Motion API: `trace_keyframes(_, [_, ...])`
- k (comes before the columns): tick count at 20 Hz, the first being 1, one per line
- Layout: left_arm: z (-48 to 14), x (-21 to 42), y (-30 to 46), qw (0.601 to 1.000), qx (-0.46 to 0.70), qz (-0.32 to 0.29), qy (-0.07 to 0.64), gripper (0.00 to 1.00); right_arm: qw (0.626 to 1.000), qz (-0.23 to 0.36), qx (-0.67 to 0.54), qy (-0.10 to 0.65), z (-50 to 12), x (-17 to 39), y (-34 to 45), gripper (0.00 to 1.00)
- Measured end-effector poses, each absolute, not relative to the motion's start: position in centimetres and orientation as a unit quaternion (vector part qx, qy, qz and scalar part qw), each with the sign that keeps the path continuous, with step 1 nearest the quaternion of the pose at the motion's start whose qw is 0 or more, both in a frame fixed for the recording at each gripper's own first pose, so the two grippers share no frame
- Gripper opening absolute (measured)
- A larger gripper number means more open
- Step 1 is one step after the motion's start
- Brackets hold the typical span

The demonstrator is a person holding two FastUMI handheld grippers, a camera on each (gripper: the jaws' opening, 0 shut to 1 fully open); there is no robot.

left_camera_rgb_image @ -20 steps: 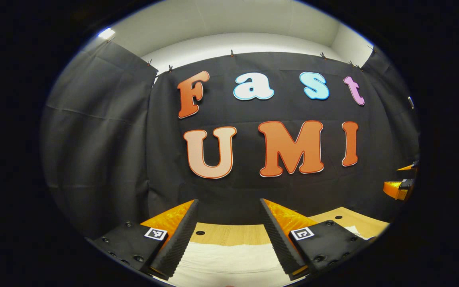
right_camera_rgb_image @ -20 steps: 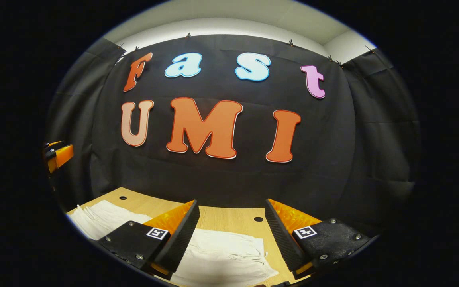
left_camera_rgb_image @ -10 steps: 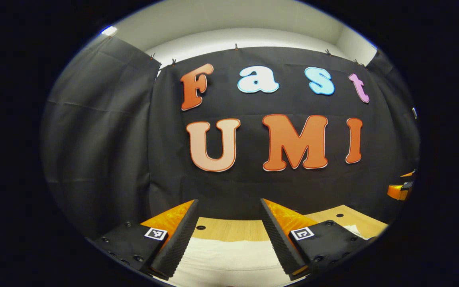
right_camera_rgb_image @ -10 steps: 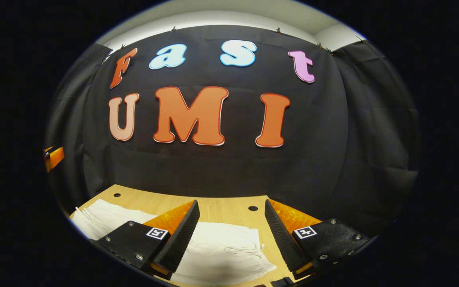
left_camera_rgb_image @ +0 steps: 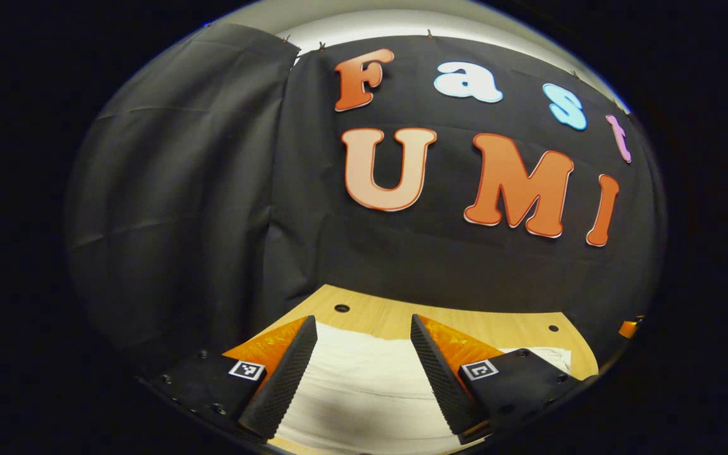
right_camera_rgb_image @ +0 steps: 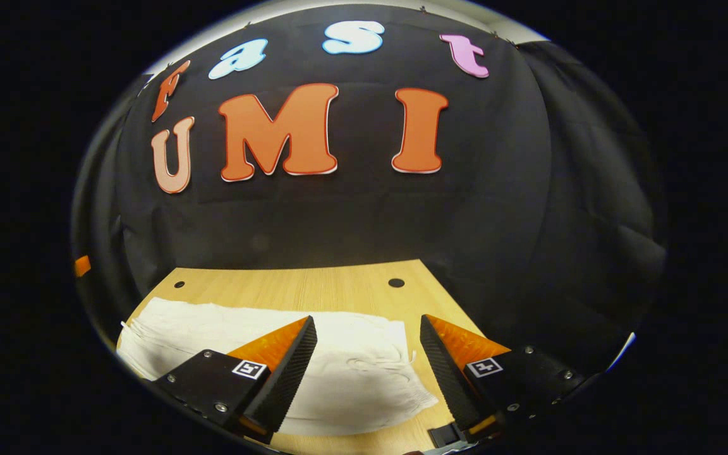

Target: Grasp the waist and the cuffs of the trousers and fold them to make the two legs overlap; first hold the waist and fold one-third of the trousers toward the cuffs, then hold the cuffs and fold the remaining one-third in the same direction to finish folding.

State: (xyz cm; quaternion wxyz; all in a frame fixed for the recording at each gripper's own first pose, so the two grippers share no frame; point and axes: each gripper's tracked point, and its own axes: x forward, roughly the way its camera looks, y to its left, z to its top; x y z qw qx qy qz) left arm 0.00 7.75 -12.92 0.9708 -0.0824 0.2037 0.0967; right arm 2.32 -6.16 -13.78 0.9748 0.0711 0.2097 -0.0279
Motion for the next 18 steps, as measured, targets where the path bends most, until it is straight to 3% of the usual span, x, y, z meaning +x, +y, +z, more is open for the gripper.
trace_keyframes(9, [-21.8,-4.7,12.3,0.914,-0.150,0.174,0.335,0.97,0.927,0.012,0.137,0.350,-22.1,2.4,-6.0,0.97])
trace_keyframes(18, [-31.6,-10.4,16.8,0.819,-0.270,0.233,0.449,0.98,0.876,0.005,0.192,0.442,-27.3,1.3,-4.5,0.94])
